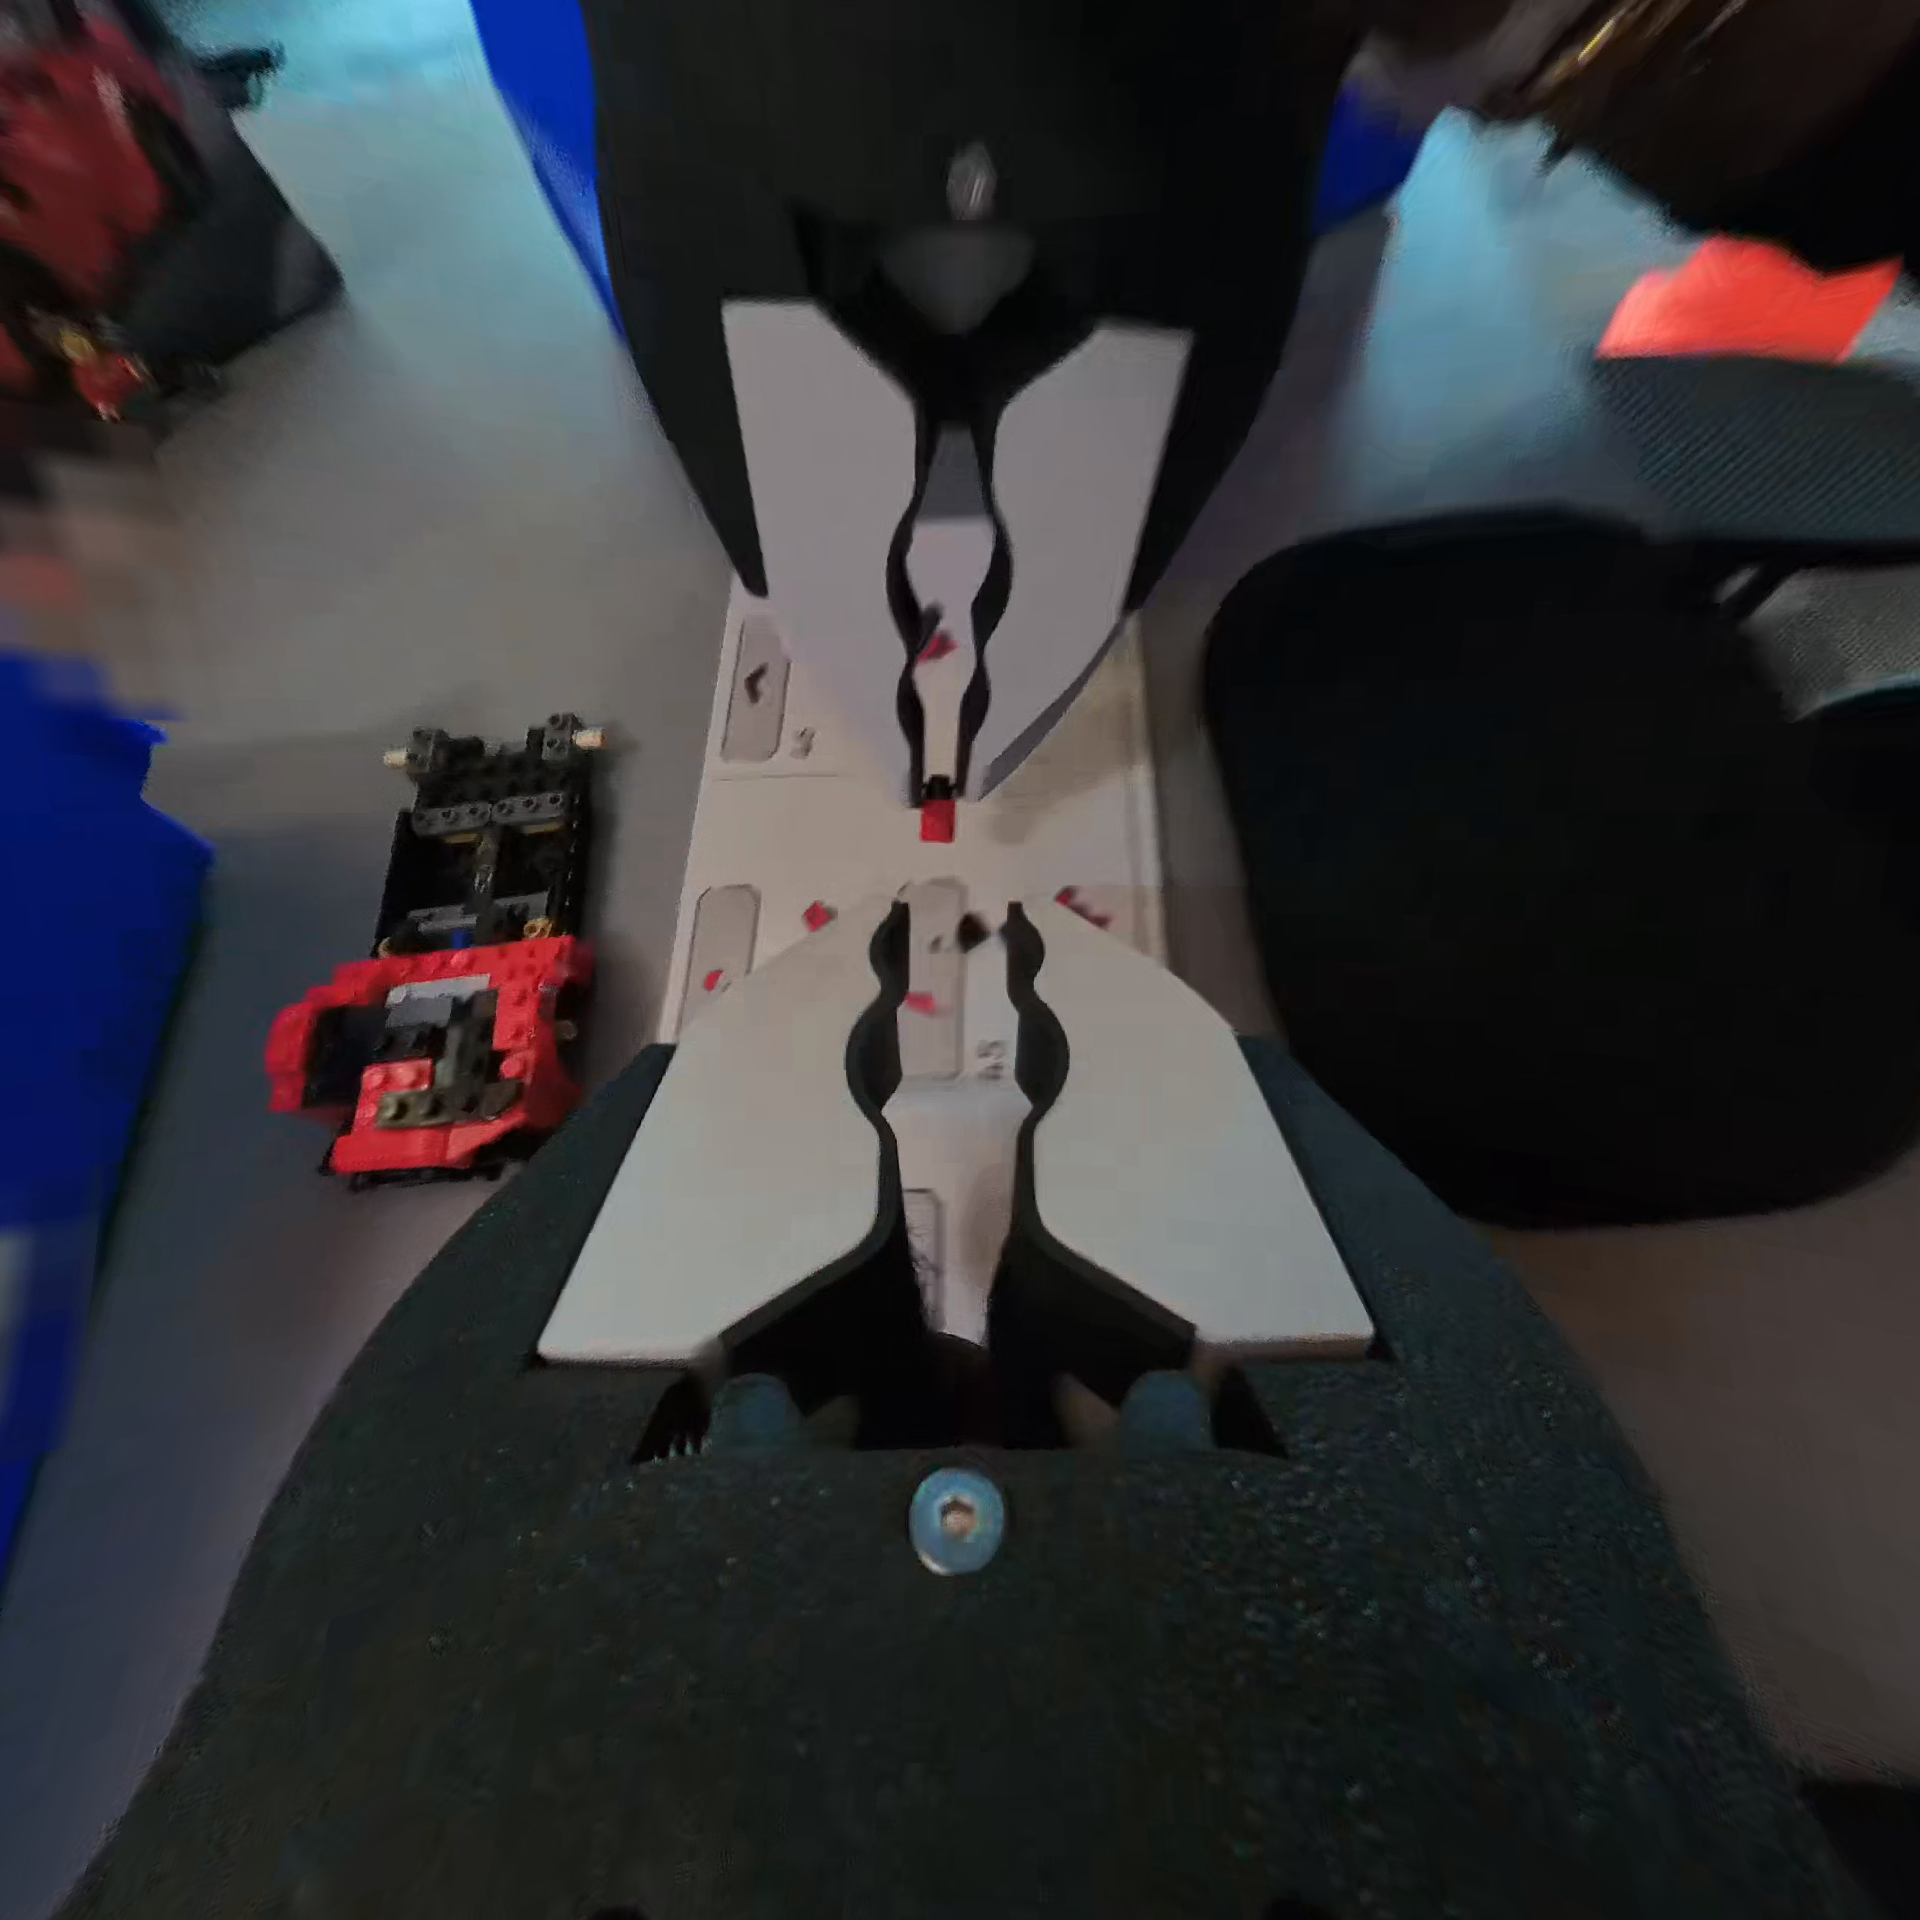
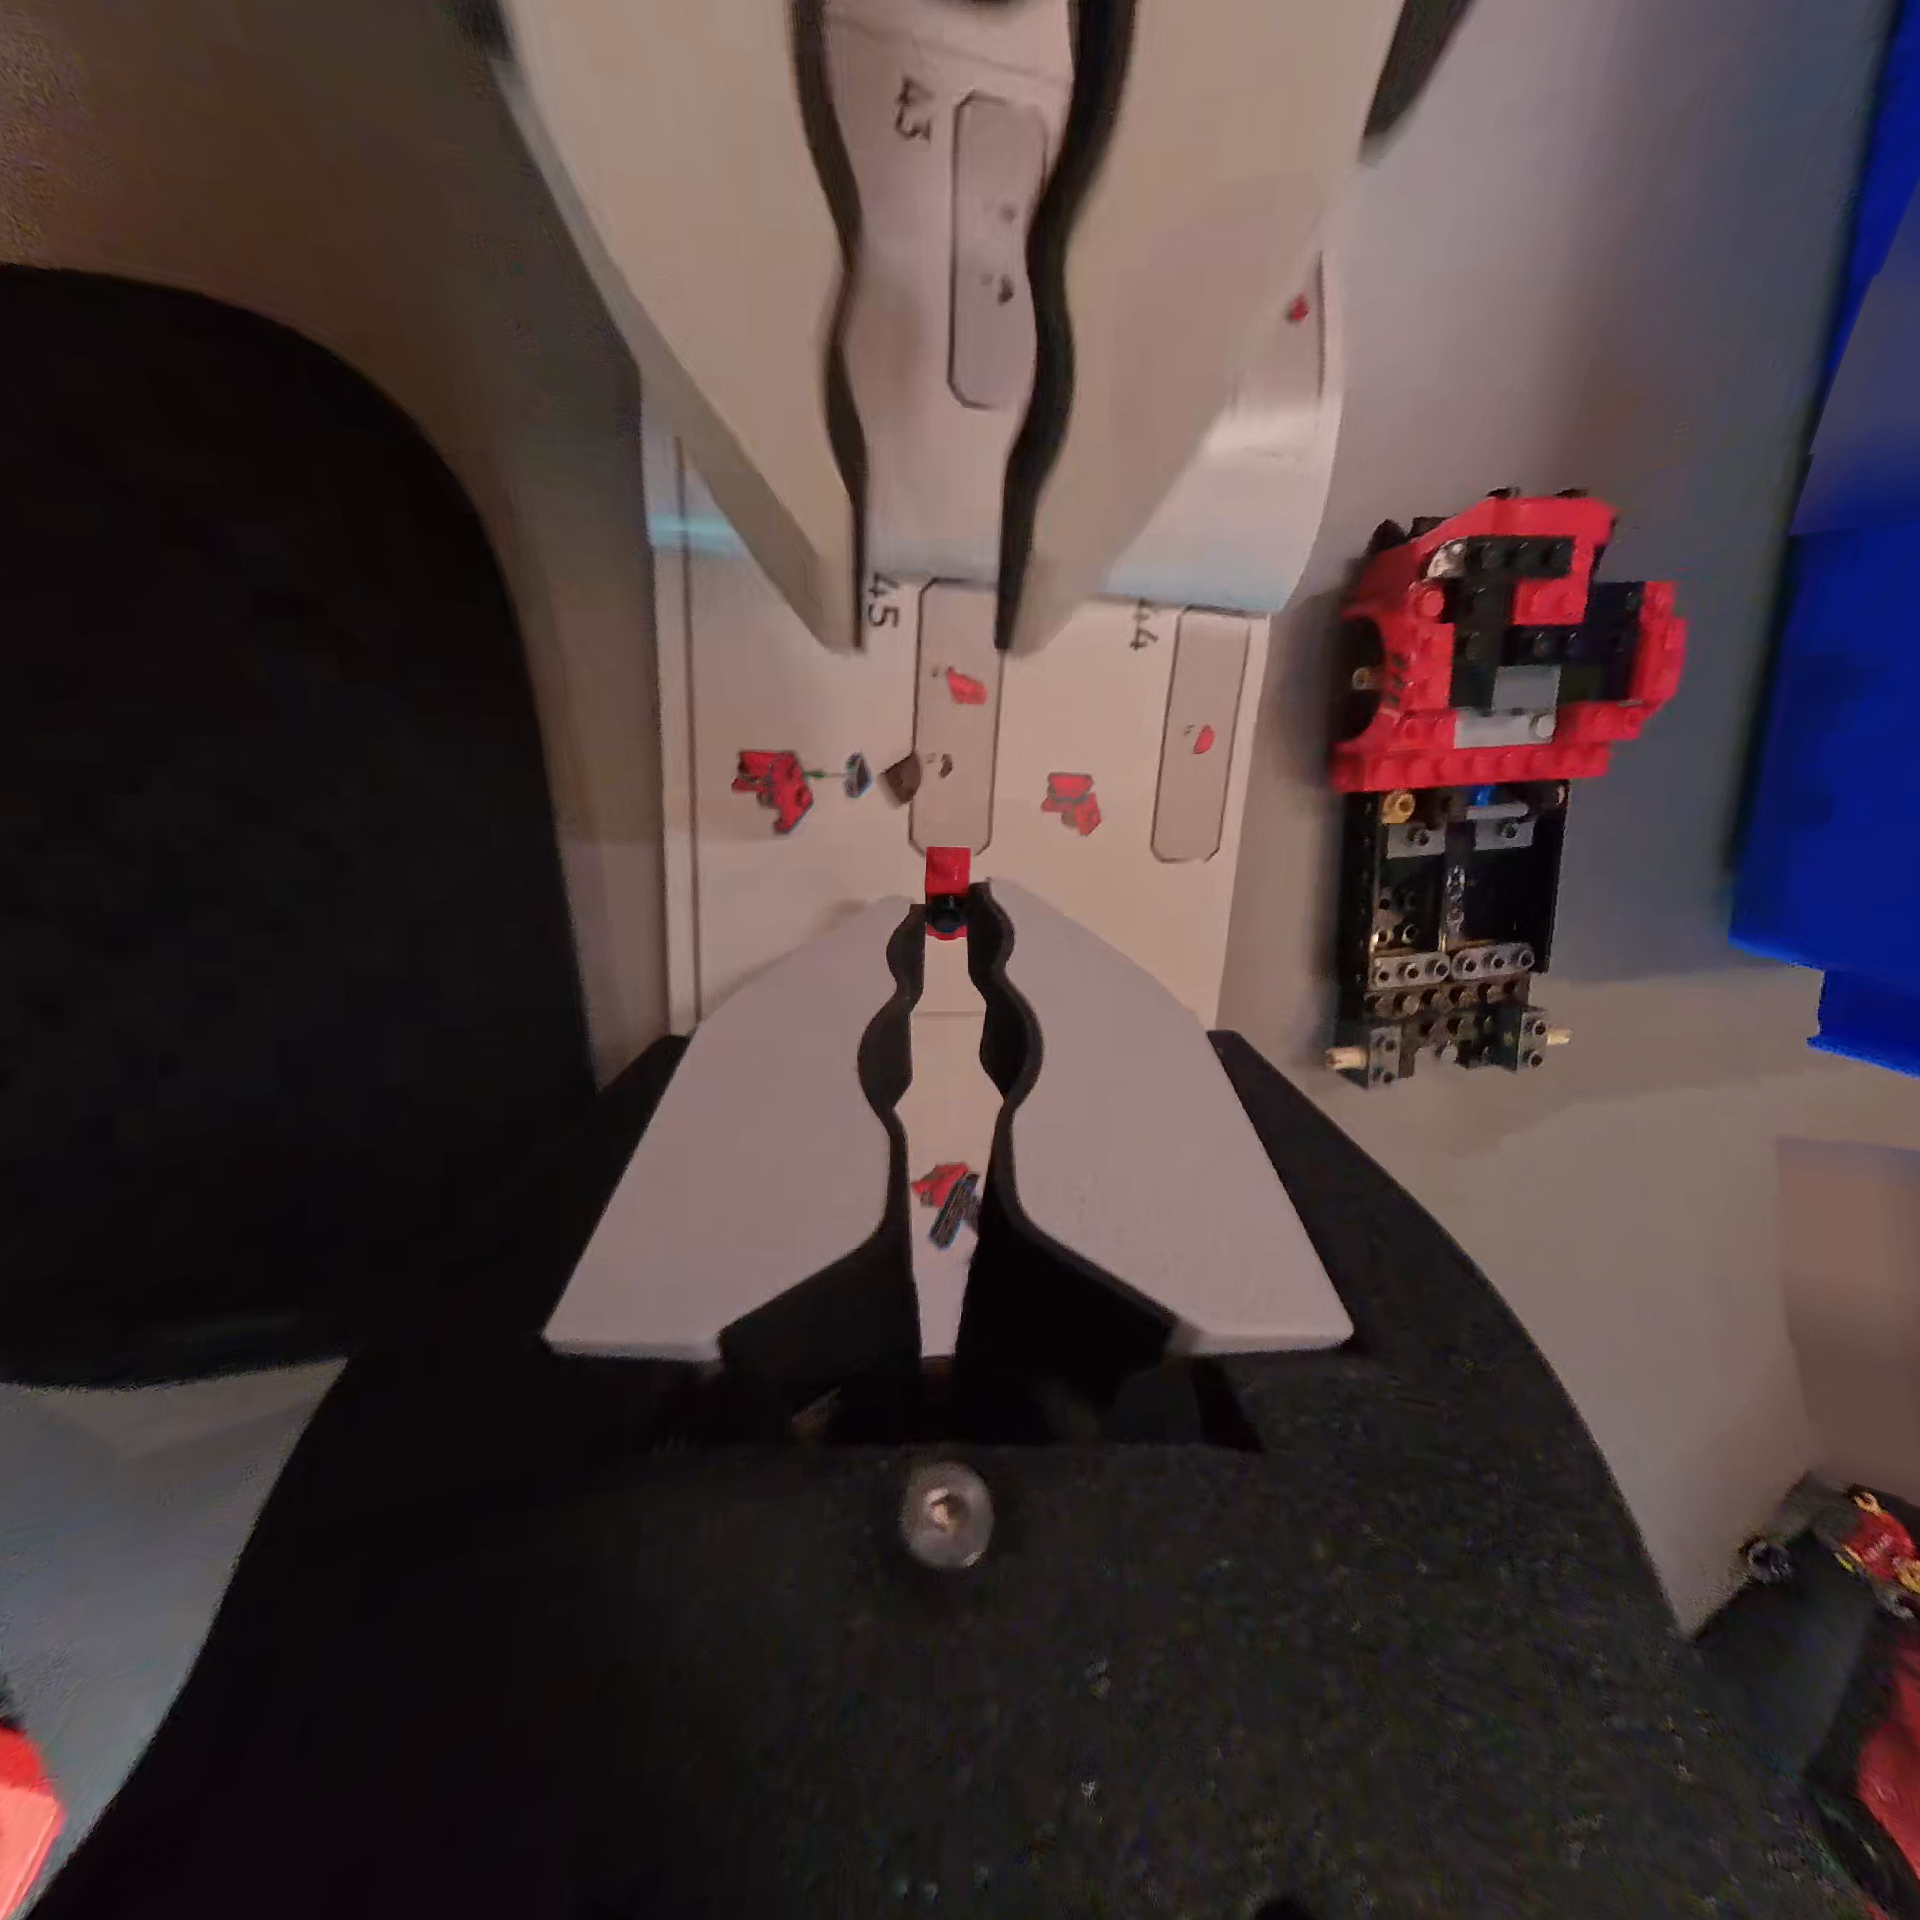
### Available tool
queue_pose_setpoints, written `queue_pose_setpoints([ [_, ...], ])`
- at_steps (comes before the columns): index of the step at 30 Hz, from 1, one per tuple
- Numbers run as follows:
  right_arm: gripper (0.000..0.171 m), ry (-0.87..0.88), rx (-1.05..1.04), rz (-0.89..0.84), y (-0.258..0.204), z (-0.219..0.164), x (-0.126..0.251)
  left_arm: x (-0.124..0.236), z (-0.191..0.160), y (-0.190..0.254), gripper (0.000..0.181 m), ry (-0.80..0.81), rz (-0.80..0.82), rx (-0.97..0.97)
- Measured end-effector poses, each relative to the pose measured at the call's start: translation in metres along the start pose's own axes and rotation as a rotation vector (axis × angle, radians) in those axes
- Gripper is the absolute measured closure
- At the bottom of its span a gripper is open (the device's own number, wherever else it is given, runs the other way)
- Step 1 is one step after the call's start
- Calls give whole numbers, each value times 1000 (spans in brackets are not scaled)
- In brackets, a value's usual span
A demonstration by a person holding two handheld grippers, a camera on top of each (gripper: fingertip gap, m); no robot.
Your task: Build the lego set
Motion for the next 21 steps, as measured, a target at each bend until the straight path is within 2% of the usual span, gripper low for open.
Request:
queue_pose_setpoints([
  [2,163,28,-7,3,6,2,-6,-11,-13,-10,164,-75,15,-32],
  [7,163,-35,30,47,15,6,-20,-21,-25,-19,164,-104,27,-63],
  [11,163,-30,27,81,18,12,-25,-24,-26,-24,166,-60,28,-64],
  [15,163,-15,15,93,18,10,-29,-27,-35,-21,165,-79,-8,-34],
  [17,163,24,10,106,17,13,-30,-30,-38,-20,173,-85,-14,-50],
  [21,163,35,2,103,16,12,-31,-31,-40,-20,174,-97,-25,-55],
])
Point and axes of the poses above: each gripper's, where its closed fingertips meet, x back along the fingers, z out of its top, y = z × x across the jaws, the point moved 6 cm from there along x, back along the fingers, and after that the axes turned 10 degrees about y, right-handed, at the moved point
